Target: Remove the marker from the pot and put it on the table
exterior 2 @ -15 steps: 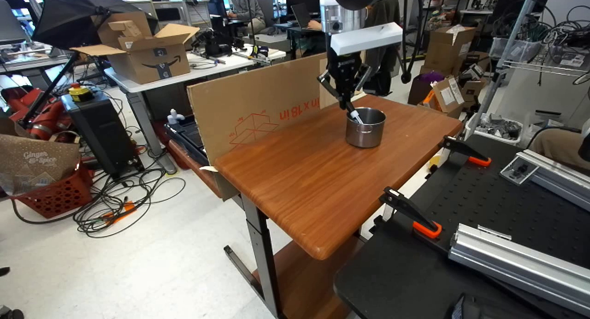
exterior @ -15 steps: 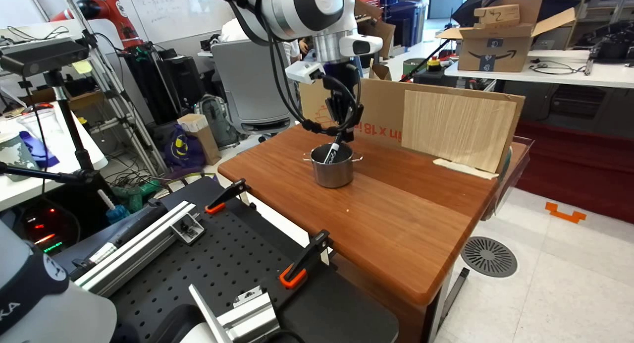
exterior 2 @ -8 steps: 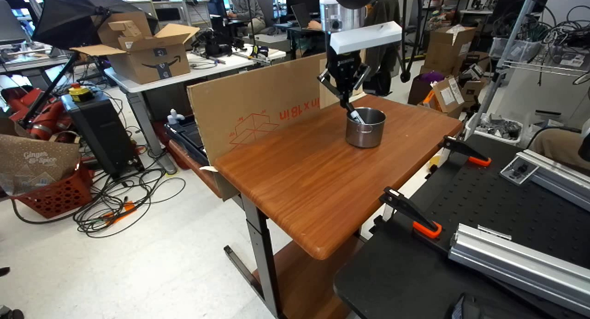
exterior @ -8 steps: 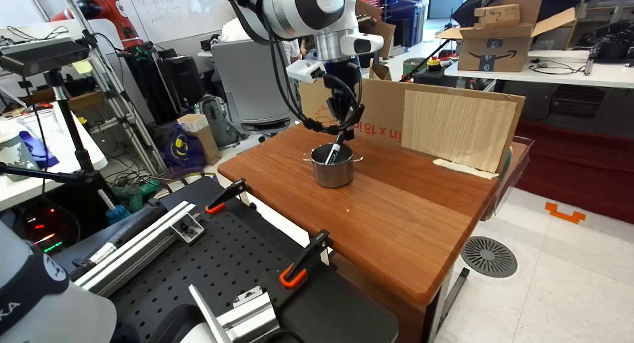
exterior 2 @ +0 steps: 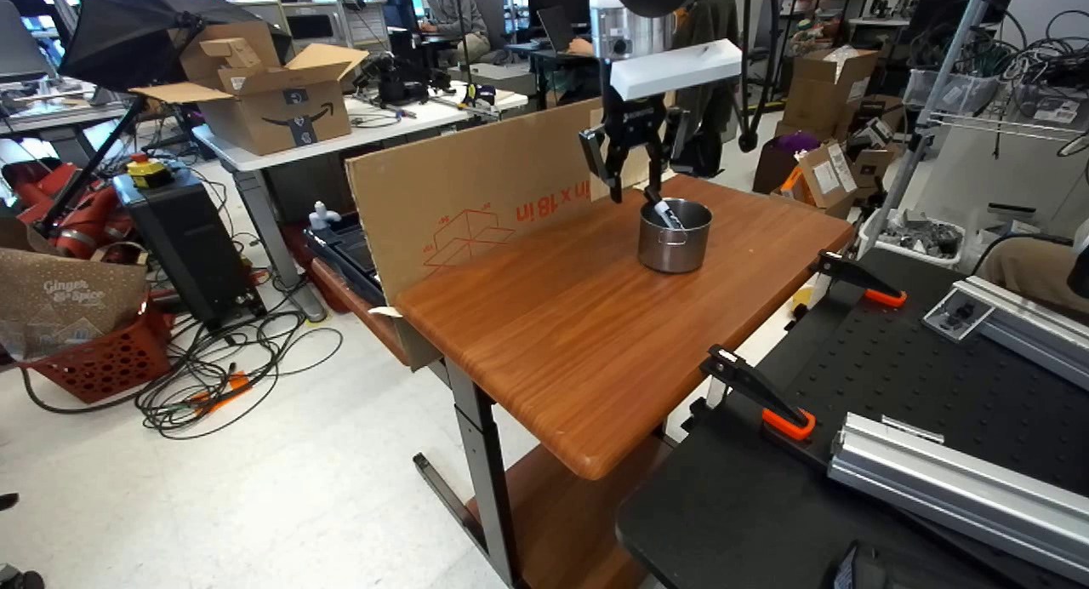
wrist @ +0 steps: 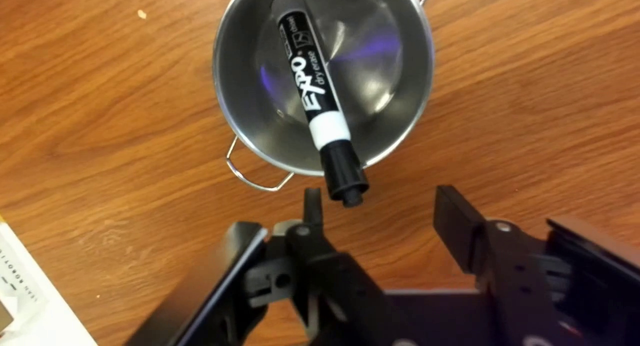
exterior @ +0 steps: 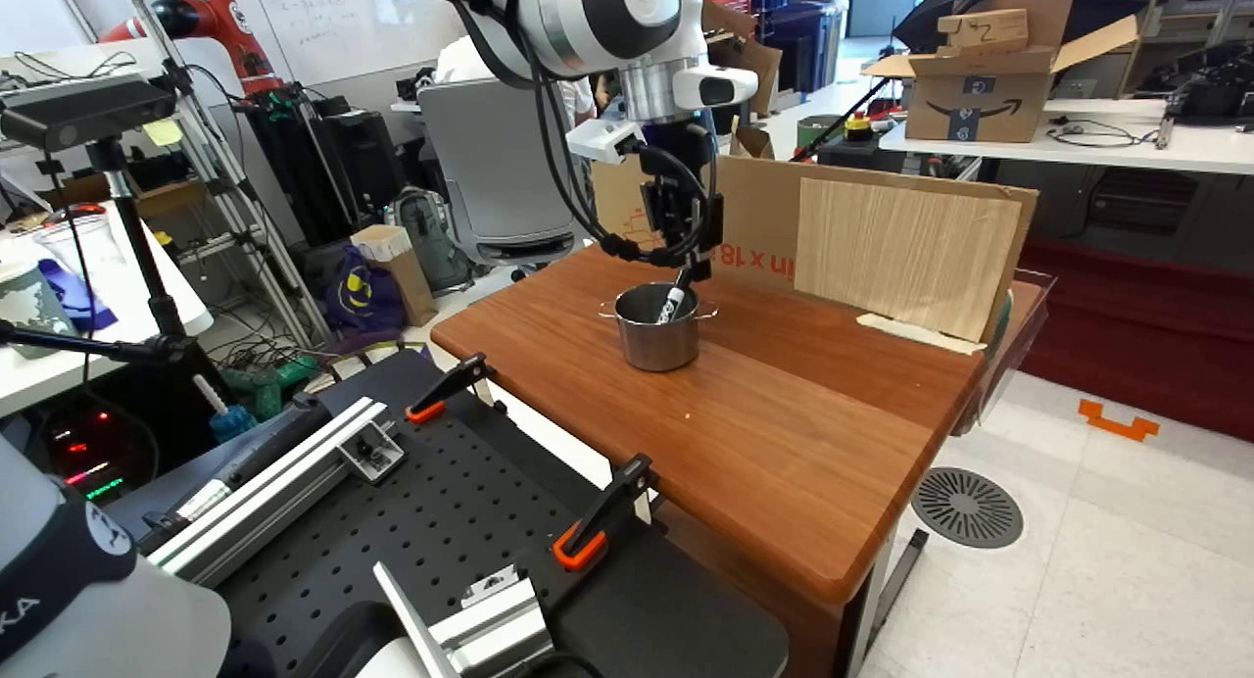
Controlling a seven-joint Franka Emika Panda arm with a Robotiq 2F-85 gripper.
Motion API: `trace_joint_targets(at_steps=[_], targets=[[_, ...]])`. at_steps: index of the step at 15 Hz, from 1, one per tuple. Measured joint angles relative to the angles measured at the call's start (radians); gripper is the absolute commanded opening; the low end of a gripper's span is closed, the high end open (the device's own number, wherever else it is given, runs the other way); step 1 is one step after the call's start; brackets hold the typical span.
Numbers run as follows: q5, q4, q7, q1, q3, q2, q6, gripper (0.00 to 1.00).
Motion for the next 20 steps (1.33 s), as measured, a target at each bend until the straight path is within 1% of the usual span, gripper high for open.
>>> trace_joint_targets(at_steps=[1,2,7,10,11,12,13,14,16,20], targets=[[0.0,0.0,-0.004,0.001,0.0,0.0,0.0,0.99],[0.0,-0.001,-0.008,0.003,0.0,0.0,0.0,1.0],[0.0,-0.008,-0.045,0.008,0.003,0.0,0.0,1.0],[-0.002,-0.02,-0.09,0.011,0.007,0.0,0.0,1.0],[-0.003,-0.023,-0.105,0.011,0.008,0.0,0.0,0.75],[-0.006,-0.026,-0.117,0.011,0.009,0.0,0.0,0.74],[-0.013,-0.026,-0.125,0.011,0.009,0.0,0.0,0.68],[-0.02,-0.026,-0.129,0.011,0.009,0.0,0.0,0.58],[-0.036,-0.026,-0.131,0.011,0.009,0.0,0.0,0.42],[-0.049,-0.026,-0.137,0.011,0.006,-0.003,0.0,0.14]])
